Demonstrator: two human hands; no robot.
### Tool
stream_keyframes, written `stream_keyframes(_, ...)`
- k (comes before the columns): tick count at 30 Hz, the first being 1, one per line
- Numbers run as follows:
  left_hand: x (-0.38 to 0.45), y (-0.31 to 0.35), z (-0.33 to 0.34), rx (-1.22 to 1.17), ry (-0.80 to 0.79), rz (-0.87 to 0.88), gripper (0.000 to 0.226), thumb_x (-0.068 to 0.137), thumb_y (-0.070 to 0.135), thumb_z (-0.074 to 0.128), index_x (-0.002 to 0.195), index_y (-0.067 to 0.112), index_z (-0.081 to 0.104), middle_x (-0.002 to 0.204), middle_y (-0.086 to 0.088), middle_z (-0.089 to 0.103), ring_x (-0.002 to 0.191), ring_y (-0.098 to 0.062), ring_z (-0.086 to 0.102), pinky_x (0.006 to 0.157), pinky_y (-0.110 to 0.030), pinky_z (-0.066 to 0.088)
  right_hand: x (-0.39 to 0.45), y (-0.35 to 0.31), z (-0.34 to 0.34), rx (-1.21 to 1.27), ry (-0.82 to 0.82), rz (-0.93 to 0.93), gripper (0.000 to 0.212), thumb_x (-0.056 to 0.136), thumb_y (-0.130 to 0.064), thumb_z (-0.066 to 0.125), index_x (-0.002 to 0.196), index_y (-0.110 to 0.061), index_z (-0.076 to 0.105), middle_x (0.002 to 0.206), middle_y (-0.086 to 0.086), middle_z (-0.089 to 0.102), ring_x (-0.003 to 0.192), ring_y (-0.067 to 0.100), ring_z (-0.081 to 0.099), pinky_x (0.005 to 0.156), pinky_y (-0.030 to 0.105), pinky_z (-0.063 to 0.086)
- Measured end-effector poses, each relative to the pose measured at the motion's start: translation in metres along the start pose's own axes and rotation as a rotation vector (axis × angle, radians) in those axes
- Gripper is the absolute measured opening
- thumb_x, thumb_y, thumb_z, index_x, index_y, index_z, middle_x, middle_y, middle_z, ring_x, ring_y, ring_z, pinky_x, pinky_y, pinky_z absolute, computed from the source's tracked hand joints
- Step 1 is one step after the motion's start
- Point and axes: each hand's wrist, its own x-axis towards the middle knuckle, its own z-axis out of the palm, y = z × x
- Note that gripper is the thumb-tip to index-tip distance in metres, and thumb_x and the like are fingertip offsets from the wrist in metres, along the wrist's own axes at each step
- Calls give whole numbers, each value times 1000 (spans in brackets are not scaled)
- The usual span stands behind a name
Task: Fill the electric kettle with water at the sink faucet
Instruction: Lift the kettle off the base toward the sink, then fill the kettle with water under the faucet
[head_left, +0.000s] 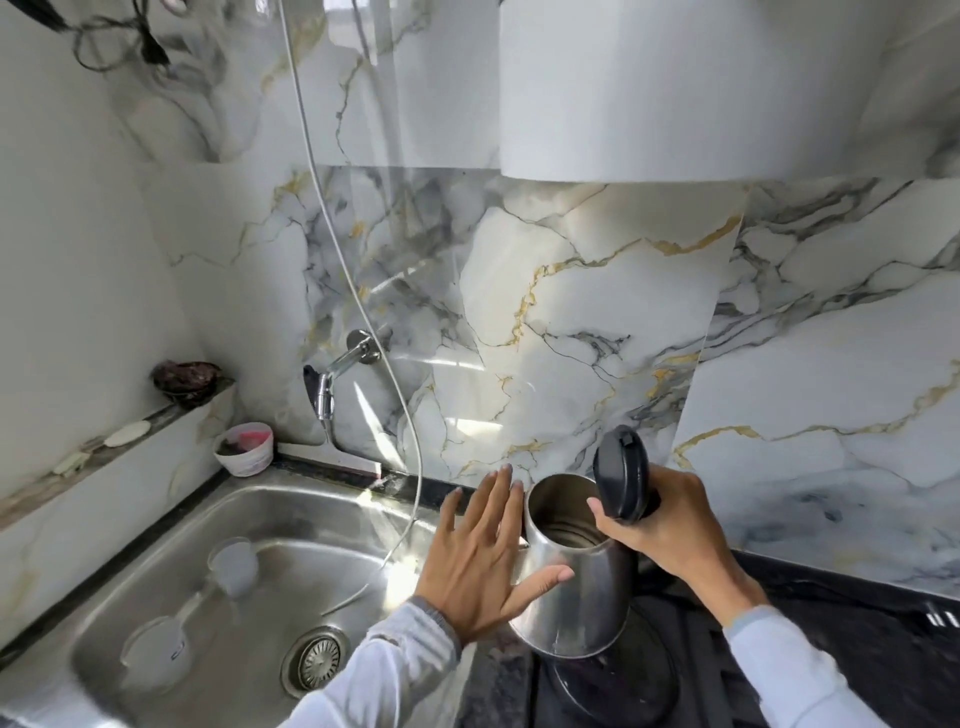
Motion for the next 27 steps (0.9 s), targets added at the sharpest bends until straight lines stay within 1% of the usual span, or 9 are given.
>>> stream_keyframes(5, -10, -87, -14, 30, 15, 37, 102, 88, 83, 17, 145, 2, 45, 155, -18, 41, 140, -31, 46, 107, -55, 45, 23, -48, 65, 10, 35, 3, 22, 63, -55, 81, 72, -61, 61, 68, -45, 66, 61, -9, 69, 52, 2, 41)
stream_keyframes(8, -20, -148, -14, 39, 3, 32, 103, 88, 84, 17, 146, 3, 44, 156, -18, 41, 141, -31, 44, 108, -56, 44, 38, -76, 119, 8, 48, 21, 21, 63, -53, 82, 67, -51, 61, 64, -36, 69, 56, 0, 69, 49, 9, 43)
stream_keyframes(11, -31, -199, -9, 50, -5, 21, 102, 88, 83, 19, 145, 2, 45, 154, -17, 44, 140, -31, 45, 108, -55, 45, 50, -94, 170, -13, 47, 52, 33, 63, -56, 82, 57, -41, 53, 61, -33, 67, 55, 4, 67, 49, 18, 45)
stream_keyframes(13, -40, -234, -2, 48, -33, 1, 101, 88, 83, 20, 145, 3, 44, 154, -16, 45, 140, -30, 45, 108, -54, 45, 56, -104, 207, -46, 23, 88, 36, 62, -59, 81, 59, -33, 57, 58, -26, 69, 57, 7, 68, 50, 24, 49)
stream_keyframes(17, -50, -288, 16, 51, -202, -8, 104, 85, 86, 9, 157, 10, 15, 167, -7, 15, 153, -23, 18, 120, -53, 26, 62, -112, 267, -97, -12, 134, 41, 60, -58, 81, 68, -20, 69, 59, -8, 75, 60, 11, 74, 55, 35, 58)
stream_keyframes(20, -43, -316, 21, -53, -233, -63, 102, 82, 84, 2, 157, 17, 17, 167, -3, 18, 151, -18, 22, 119, -49, 27, 63, -111, 295, -118, -43, 168, 38, 59, -59, 81, 70, -24, 70, 66, -10, 79, 65, 10, 76, 57, 32, 59)
stream_keyframes(22, -27, -332, 19, -225, -171, -168, 88, 90, 78, 18, 153, 17, 29, 159, -8, 40, 142, -23, 41, 114, -47, 38, 67, -110, 309, -131, -47, 194, 40, 59, -61, 80, 72, -24, 71, 68, -10, 80, 67, 10, 77, 59, 32, 60)
stream_keyframes(24, 0, -345, 16, -444, -75, -289, 71, 95, 62, 48, 147, 14, 39, 144, -12, 57, 128, -28, 57, 105, -47, 48, 74, -111, 319, -139, -46, 223, 45, 59, -64, 77, 73, -22, 72, 70, -7, 81, 70, 14, 77, 62, 35, 61)
stream_keyframes(27, 44, -351, 7, -791, 55, -497, 67, 86, 46, 75, 136, 7, 54, 132, -15, 66, 115, -27, 66, 99, -47, 54, 90, -116, 330, -144, -44, 238, 50, 59, -65, 73, 75, -18, 72, 73, -3, 81, 72, 18, 77, 65, 39, 62)
